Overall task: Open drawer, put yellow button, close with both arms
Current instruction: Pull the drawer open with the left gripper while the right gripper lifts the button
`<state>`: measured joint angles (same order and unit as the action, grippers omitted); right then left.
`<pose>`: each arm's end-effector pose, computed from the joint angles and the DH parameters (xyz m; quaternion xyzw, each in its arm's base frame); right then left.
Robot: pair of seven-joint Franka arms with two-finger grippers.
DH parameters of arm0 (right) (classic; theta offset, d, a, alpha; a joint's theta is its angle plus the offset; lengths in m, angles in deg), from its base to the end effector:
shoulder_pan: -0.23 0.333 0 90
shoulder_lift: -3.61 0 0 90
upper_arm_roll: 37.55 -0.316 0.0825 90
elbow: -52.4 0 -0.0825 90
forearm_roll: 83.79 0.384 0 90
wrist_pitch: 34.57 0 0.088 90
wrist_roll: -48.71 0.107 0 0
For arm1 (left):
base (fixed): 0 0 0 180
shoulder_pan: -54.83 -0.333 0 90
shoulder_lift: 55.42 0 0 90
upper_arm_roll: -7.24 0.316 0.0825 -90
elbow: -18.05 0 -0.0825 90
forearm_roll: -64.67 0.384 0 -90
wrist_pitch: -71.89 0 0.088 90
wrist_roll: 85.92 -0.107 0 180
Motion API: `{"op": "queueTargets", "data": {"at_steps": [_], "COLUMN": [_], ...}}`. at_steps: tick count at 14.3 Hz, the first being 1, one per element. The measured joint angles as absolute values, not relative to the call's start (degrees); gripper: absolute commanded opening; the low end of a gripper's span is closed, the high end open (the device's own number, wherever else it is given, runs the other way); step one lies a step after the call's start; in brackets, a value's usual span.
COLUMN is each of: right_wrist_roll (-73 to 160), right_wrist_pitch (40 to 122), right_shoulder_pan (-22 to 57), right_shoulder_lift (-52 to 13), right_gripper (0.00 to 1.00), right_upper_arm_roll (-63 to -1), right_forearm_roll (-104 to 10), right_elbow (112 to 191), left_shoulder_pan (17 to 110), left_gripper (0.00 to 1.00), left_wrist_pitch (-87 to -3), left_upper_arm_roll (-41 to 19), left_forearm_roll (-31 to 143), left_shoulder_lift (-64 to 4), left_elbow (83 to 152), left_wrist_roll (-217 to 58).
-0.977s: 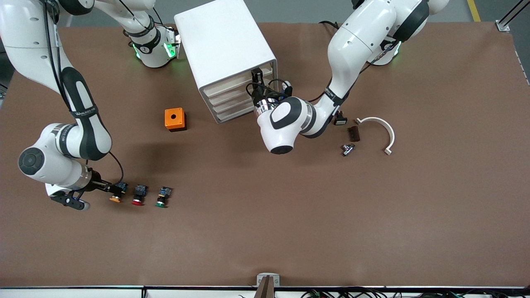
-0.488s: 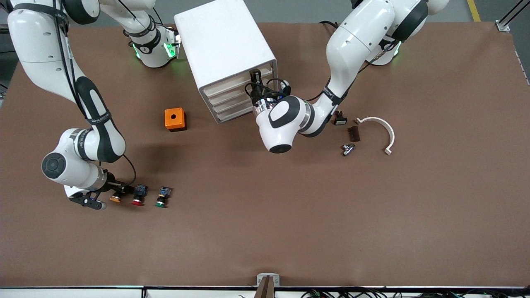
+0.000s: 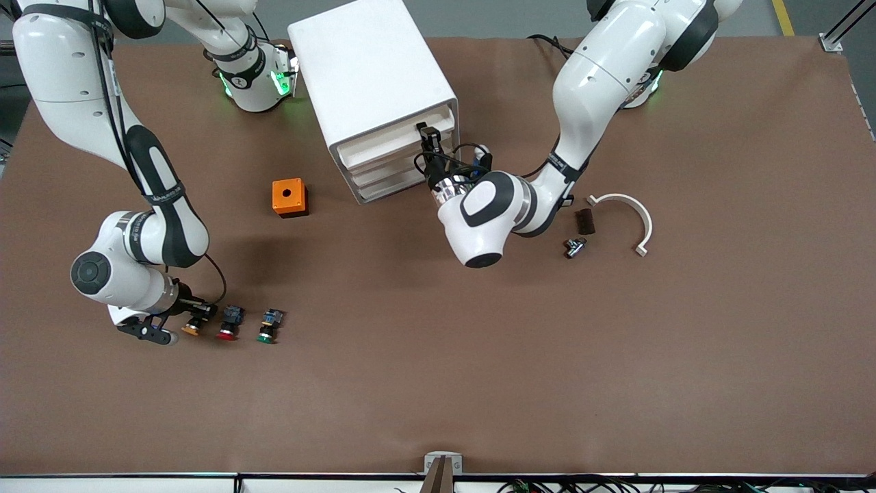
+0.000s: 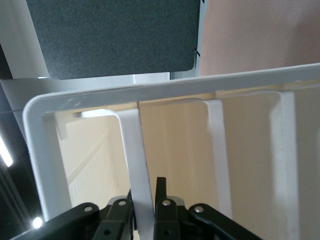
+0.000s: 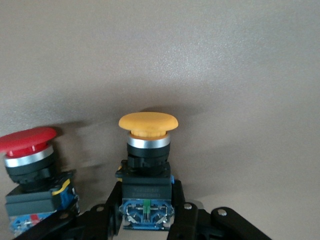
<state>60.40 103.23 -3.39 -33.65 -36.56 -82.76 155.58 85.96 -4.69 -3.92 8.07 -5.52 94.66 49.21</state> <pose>0.6461 -0.0513 0.1802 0.9889 -0.1468 -0.0230 0.0008 0.4451 -0.5037 0.2428 -0.4582 -0.6138 0.5434 0.3435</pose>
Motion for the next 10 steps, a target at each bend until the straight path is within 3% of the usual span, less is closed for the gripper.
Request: {"op": "queueTargets", "data": {"at_steps": [4, 10], "right_wrist_roll": [66.10, 87.12], "right_wrist_pitch": [89.26, 74.13], "right_shoulder_pan": [-1.65, 6.41], "right_shoulder_lift": [-27.10, -8.41], "right_gripper": [0.00, 0.00], "right_upper_arm_roll": [-37.03, -37.47], "right_forearm_roll": [-82.68, -76.93], "right_elbow": [152.61, 154.93], "left_shoulder_pan": [82.17, 77.58], "left_gripper": [0.16, 0.17], "left_wrist_pitch": [-4.92, -5.66], "left_upper_arm_roll": [-3.84, -3.84], "left_forearm_roll": [8.02, 7.80], "left_shoulder_lift": [-5.52, -5.52], "left_elbow": [94.54, 94.41], "left_wrist_roll": [49.21, 49.21]}}
